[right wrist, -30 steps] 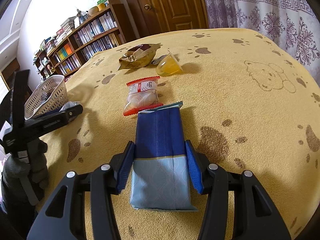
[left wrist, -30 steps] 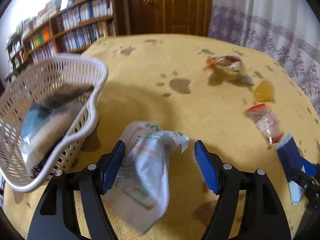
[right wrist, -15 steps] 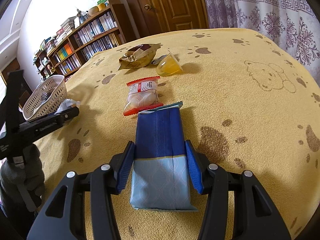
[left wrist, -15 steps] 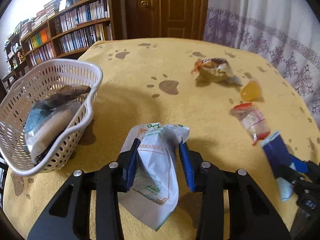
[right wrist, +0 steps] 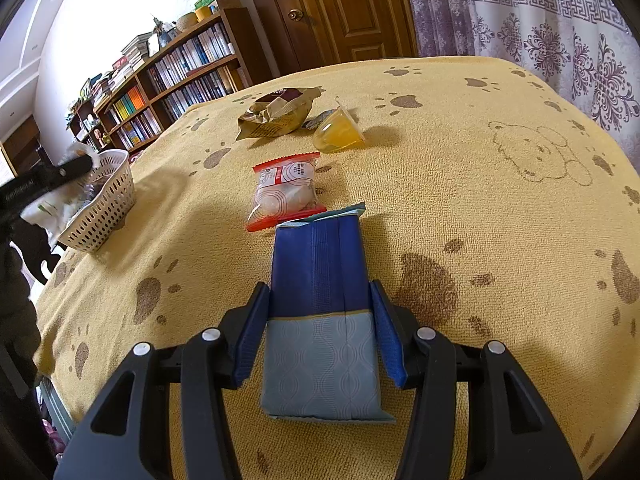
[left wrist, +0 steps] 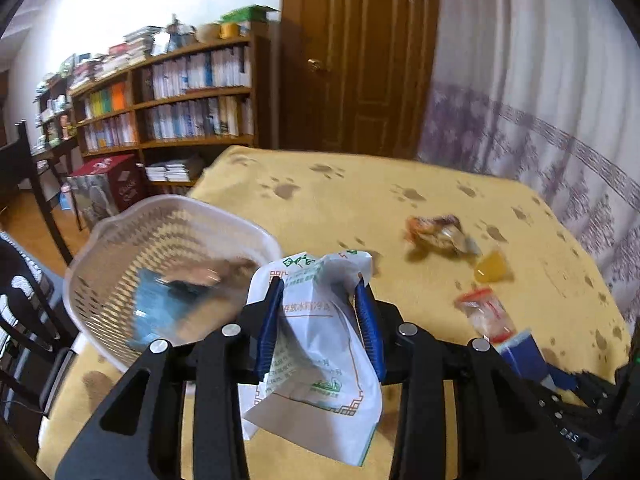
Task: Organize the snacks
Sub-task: 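Carry the white-green bag to the basket and release it with the left tool, then carry the blue box to the basket and release it with the right tool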
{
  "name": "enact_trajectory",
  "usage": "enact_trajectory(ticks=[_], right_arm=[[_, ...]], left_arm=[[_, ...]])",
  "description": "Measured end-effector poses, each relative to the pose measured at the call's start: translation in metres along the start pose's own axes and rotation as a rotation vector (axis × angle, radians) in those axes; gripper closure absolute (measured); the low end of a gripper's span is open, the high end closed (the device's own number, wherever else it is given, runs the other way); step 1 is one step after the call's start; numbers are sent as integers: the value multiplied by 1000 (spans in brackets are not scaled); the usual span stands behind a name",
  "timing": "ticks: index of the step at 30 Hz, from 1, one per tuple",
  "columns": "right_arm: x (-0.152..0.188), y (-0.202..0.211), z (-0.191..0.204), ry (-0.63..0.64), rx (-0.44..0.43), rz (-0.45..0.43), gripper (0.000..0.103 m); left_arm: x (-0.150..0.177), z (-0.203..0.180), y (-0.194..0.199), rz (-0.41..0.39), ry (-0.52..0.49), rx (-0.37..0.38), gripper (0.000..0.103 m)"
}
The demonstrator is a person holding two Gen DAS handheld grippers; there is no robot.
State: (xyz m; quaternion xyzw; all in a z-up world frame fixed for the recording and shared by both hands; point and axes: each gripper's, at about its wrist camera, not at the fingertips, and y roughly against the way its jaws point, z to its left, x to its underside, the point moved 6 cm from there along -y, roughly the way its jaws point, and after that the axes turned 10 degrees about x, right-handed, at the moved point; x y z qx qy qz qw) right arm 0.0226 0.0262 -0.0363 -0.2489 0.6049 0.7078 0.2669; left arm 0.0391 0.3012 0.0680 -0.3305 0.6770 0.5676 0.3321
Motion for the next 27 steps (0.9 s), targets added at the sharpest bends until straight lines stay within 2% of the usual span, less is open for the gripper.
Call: enact_trajectory(ticks=[12, 13, 14, 15, 17, 22, 27], right_arm=[[1, 0, 0, 3, 4, 1, 52], [1, 0, -1, 4, 5, 2, 52], [1, 0, -1, 5, 6, 2, 52], [1, 0, -1, 5, 7, 2, 52], [1, 0, -1, 5, 7, 2, 52], [1, 0, -1, 10, 12, 4, 52], [1, -1, 1, 22, 24, 7, 51]], left_arm=[[-22, 99, 15, -74, 122, -224, 65], [-22, 108, 16, -83, 140, -241, 63], [-21, 114, 16, -85, 154, -255, 53], [-20, 120, 17, -90, 170, -270, 31], [-19, 132, 20, -115, 212, -299, 14], [-11, 143, 29, -149, 242, -333, 14], [-13, 136, 37, -181, 197, -389, 14]])
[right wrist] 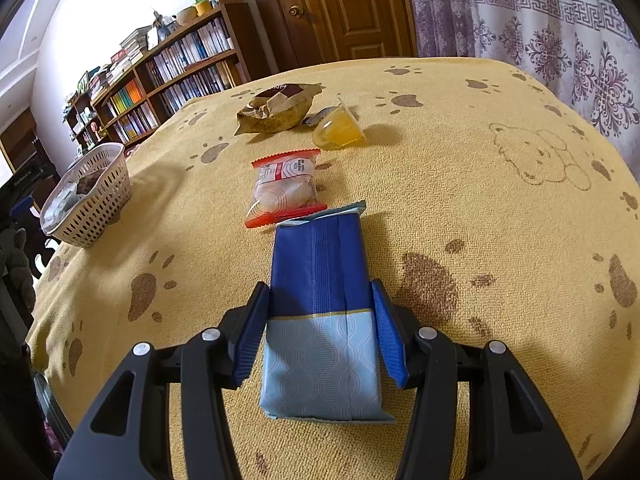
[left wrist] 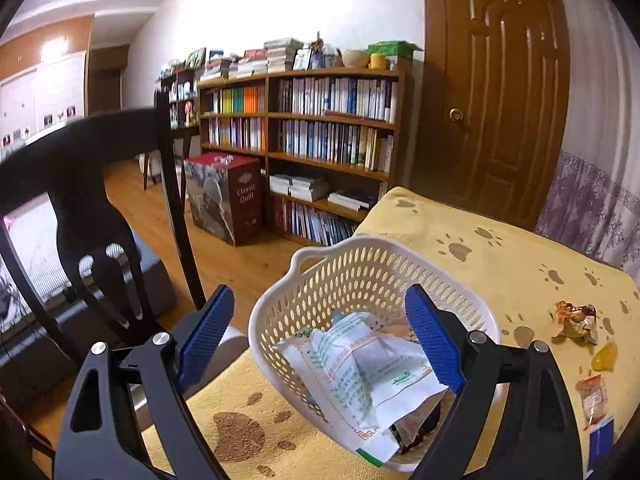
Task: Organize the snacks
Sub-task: 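Carry the blue box to the basket and release it with the right tool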
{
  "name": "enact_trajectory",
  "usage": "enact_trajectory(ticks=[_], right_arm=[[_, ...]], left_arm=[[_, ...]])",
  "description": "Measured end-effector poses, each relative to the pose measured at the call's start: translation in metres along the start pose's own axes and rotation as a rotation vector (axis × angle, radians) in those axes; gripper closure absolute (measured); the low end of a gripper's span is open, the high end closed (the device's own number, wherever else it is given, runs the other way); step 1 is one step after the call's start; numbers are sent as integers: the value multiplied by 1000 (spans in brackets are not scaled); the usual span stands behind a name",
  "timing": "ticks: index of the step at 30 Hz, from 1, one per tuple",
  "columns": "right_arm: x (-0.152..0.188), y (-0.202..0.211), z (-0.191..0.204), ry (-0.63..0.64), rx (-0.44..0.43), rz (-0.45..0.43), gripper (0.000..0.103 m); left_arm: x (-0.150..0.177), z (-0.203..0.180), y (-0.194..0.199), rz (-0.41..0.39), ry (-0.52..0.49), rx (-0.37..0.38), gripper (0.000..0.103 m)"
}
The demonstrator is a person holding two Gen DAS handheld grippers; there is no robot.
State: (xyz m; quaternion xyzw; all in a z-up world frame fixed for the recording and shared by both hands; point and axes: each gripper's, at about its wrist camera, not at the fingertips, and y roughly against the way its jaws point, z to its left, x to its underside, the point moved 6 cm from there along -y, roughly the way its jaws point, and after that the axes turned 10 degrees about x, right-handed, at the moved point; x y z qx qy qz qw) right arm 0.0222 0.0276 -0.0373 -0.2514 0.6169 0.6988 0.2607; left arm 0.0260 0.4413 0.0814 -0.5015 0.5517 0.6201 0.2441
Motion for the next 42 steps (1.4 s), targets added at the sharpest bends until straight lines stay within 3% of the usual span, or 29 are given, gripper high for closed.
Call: enact_trajectory(ticks=[4, 11, 16, 19, 24, 28, 34, 42], right_arm=[[0, 0, -1, 4, 4, 1, 50], [0, -2, 9, 65, 69, 9, 49], [0, -3, 13, 112, 130, 8, 53], [-1, -1, 12, 96, 123, 10, 53], [-13, 16, 21, 6, -29, -2, 53], [-35, 36, 50, -7, -164, -42, 53], [-72, 44, 122, 52, -309, -74, 53], [-107, 36, 227, 137, -418, -69, 53]], left_arm=[[-4, -11, 16, -31, -40, 21, 14], [-4, -19, 27, -17, -47, 40, 13], [-9, -11, 33, -20, -23, 39, 13], [-14, 2, 35, -28, 13, 29, 13], [-23, 34, 39, -37, 92, 1, 13], [-27, 51, 40, -43, 124, -19, 13], [-34, 68, 46, -64, 157, -27, 13], [-42, 81, 55, -100, 181, -34, 13]])
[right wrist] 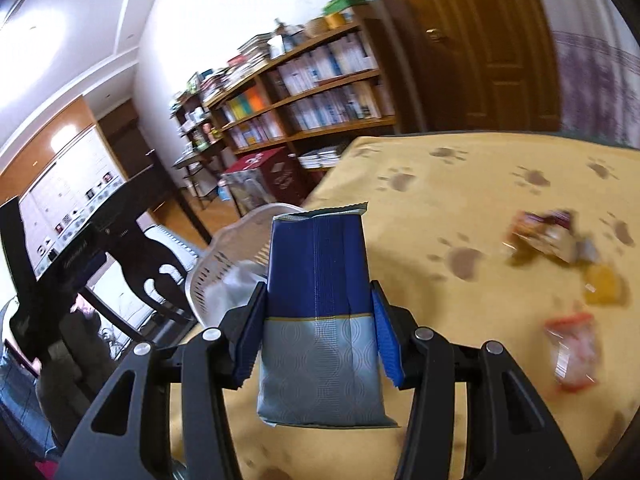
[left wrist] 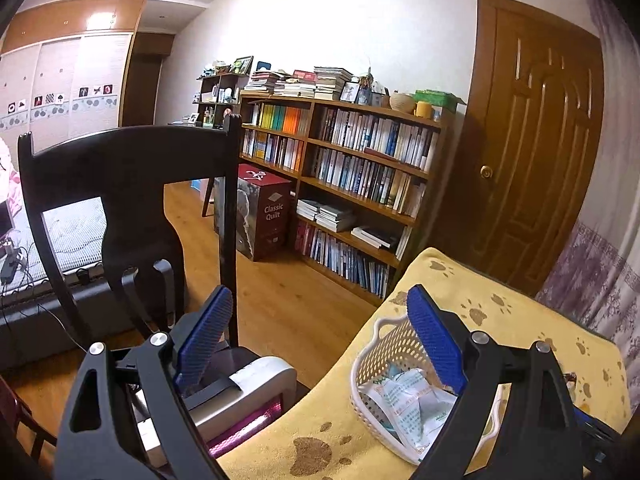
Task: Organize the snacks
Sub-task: 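Carry the blue box to the basket and release it with the right tool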
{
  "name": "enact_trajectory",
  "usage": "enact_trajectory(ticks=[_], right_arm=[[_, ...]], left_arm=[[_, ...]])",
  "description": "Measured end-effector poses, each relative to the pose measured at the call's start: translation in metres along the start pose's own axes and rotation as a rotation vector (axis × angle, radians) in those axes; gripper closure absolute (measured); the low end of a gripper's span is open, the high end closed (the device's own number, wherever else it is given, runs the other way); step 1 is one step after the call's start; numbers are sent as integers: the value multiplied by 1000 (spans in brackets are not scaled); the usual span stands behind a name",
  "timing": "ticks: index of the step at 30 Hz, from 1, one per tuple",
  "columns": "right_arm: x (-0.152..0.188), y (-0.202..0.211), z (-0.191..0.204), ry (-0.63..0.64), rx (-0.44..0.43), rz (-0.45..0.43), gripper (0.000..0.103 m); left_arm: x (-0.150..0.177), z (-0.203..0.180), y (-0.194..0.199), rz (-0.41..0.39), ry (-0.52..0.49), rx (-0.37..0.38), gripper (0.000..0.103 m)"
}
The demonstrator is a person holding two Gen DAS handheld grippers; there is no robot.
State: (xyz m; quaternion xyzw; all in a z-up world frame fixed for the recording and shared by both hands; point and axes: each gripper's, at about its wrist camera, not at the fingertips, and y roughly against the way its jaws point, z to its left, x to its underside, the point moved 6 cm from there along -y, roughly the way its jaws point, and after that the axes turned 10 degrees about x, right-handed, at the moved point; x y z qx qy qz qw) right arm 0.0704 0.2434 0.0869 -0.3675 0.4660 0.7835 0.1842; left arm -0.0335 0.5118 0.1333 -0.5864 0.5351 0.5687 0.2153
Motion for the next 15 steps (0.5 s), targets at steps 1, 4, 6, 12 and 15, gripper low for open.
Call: enact_trajectory(ticks=[1, 4, 6, 12, 15], right_arm=[[-5, -9, 14, 13, -10, 6, 53], [-13, -27, 40, 40, -24, 25, 53], [-15, -39, 55, 60, -27, 39, 53], [-18, -73, 88, 86, -25, 76, 53], [-22, -88, 91, 83, -16, 82, 52]], left_arm=[[-1, 0, 0, 0, 4, 3, 13], [-3, 5, 0, -4, 17, -3, 13], [-5, 9, 1, -6, 26, -3, 13], [-5, 18, -1, -4, 56, -6, 13], [-4, 19, -4, 4, 66, -1, 13]])
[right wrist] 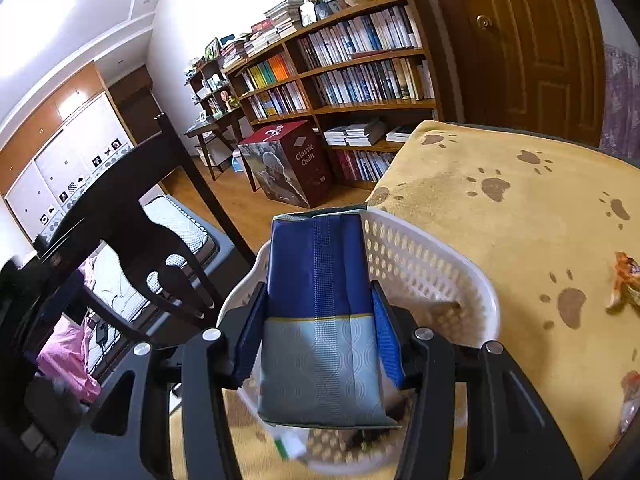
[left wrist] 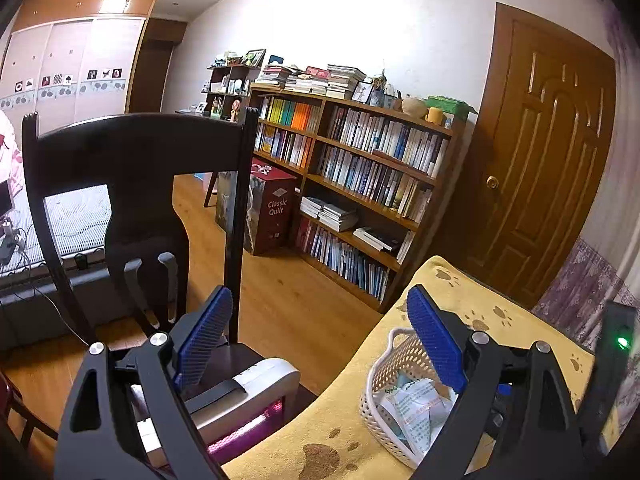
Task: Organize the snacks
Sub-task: 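Carry the blue box to the basket and release it with the right tool, then reach the right tool to the red-sealed pastry bag and grasp it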
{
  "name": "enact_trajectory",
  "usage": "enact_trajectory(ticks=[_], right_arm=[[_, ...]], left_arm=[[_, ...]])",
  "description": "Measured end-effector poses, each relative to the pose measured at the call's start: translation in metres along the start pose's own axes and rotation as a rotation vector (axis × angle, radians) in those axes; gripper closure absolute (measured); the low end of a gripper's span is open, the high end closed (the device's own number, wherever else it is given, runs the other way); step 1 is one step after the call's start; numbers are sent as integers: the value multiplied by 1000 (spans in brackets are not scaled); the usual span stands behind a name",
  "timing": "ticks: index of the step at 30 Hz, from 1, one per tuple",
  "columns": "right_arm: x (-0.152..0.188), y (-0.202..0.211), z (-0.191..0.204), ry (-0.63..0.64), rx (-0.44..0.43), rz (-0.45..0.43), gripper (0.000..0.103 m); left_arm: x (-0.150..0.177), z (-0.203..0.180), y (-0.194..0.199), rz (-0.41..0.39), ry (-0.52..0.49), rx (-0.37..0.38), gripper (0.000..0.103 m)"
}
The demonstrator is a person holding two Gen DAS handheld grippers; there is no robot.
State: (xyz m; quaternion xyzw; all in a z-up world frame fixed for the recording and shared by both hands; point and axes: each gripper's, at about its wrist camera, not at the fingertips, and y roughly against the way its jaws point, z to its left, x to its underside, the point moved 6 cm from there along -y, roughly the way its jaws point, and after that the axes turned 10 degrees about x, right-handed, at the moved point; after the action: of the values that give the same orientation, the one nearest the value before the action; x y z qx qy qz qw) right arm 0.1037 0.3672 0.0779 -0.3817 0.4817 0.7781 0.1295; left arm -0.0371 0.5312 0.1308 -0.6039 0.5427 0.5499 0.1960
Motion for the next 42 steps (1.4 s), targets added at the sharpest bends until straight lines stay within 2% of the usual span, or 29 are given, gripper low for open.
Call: enact_trajectory(ticks=[4, 20, 27, 34, 42], right_arm=[[-6, -14, -5, -27, 15, 9, 46], [9, -4, -10, -13, 22, 0, 46], [11, 14, -19, -31, 51, -46, 46], [17, 34, -44, -61, 98, -93, 46], [40, 49, -98, -123, 216, -88, 46]], left_arm=[[0, 0, -3, 8, -1, 4, 13], [0, -3, -2, 11, -8, 18, 12], [0, -8, 1, 8, -11, 30, 12], [1, -16, 4, 7, -29, 47, 12], [4, -26, 6, 13, -52, 62, 12]])
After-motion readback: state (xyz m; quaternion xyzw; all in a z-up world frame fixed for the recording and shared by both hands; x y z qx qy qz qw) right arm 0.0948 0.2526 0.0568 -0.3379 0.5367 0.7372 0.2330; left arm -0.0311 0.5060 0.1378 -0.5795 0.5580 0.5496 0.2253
